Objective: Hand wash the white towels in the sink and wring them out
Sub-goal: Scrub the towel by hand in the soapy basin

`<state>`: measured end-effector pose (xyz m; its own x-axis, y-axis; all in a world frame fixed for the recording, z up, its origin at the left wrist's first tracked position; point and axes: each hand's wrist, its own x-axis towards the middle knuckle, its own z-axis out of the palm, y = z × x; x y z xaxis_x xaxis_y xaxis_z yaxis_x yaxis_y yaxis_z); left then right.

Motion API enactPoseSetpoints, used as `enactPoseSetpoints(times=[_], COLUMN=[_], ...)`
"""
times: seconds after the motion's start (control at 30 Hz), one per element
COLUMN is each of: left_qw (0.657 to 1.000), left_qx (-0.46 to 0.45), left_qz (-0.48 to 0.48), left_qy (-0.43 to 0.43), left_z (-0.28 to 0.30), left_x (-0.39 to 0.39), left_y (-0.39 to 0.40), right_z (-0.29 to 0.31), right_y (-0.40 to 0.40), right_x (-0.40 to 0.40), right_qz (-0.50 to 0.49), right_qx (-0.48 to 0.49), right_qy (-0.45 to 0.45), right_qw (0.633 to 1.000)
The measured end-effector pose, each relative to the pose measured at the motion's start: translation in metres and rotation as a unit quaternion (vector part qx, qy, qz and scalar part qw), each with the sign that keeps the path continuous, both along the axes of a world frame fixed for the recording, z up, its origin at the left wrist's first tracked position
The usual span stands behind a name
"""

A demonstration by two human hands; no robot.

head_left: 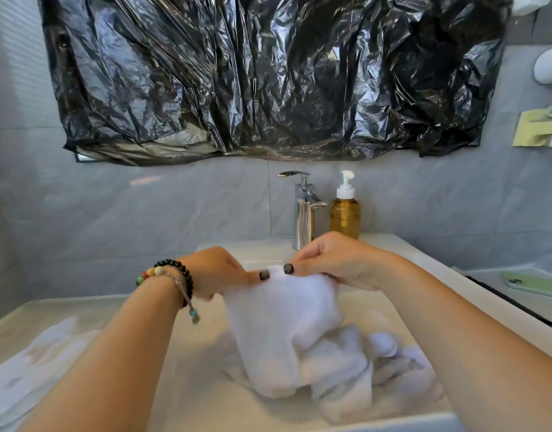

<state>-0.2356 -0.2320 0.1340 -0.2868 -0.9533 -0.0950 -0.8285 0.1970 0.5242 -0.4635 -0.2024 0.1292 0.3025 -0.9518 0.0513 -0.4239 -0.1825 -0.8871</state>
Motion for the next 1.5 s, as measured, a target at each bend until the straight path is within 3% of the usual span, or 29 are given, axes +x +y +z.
enactPoseSetpoints(times=[0.03, 0.13, 0.27, 0.4, 0.53, 0.67, 0.73, 0.87, 0.97, 1.1, 1.2, 1.27, 1.4, 1.5], left_qw=[0.999, 0.968, 0.902, 0.855, 0.833, 0.783, 0.769, 0.779, 0.812, 0.792, 0.778, 0.760, 0.732, 0.738], left_qx=[-0.016, -0.009, -0.050, -0.039, -0.018, 0.005, -0.009, -0.041, -0.041, 0.043, 0.079, 0.099, 0.165, 0.181], left_qz=[-0.012, -0.074, -0.098, -0.060, -0.037, 0.003, 0.032, 0.121, 0.121, 0.090, 0.082, 0.100, 0.110, 0.106], left_qy=[0.027, 0.241, 0.418, 0.514, 0.552, 0.622, 0.638, 0.613, 0.569, 0.602, 0.617, 0.635, 0.652, 0.642], left_z=[-0.002, -0.007, -0.003, 0.007, 0.015, 0.012, 0.009, -0.001, -0.012, -0.031, -0.045, -0.048, -0.051, -0.048], left_x=[0.001, -0.003, -0.024, -0.037, -0.044, -0.049, -0.049, -0.054, -0.062, -0.072, -0.069, -0.062, -0.057, -0.065], left_y=[-0.002, -0.001, 0.018, 0.035, 0.054, 0.064, 0.063, 0.057, 0.064, 0.090, 0.098, 0.096, 0.097, 0.104], right_z=[-0.001, -0.011, -0.011, -0.001, 0.013, 0.009, 0.007, -0.004, -0.021, -0.004, -0.008, -0.027, -0.044, -0.027], right_y=[0.000, -0.004, -0.004, 0.000, 0.000, 0.006, 0.010, 0.021, 0.045, 0.039, 0.047, 0.068, 0.093, 0.066], right_x=[0.002, 0.011, 0.016, 0.010, 0.000, 0.003, 0.008, 0.043, 0.086, 0.075, 0.078, 0.092, 0.100, 0.083], right_qz=[-0.001, -0.008, -0.010, -0.023, -0.099, -0.125, -0.126, -0.159, -0.180, -0.273, -0.283, -0.270, -0.254, -0.284], right_qx=[0.048, 0.110, 0.039, -0.085, -0.165, -0.290, -0.295, -0.303, -0.365, -0.297, -0.270, -0.296, -0.389, -0.291], right_qy=[-0.006, -0.032, -0.117, -0.190, -0.285, -0.130, -0.088, -0.140, -0.069, -0.057, -0.052, 0.014, 0.124, 0.097], right_qw=[0.999, 0.993, 0.992, 0.978, 0.939, 0.940, 0.943, 0.929, 0.911, 0.913, 0.919, 0.916, 0.877, 0.909])
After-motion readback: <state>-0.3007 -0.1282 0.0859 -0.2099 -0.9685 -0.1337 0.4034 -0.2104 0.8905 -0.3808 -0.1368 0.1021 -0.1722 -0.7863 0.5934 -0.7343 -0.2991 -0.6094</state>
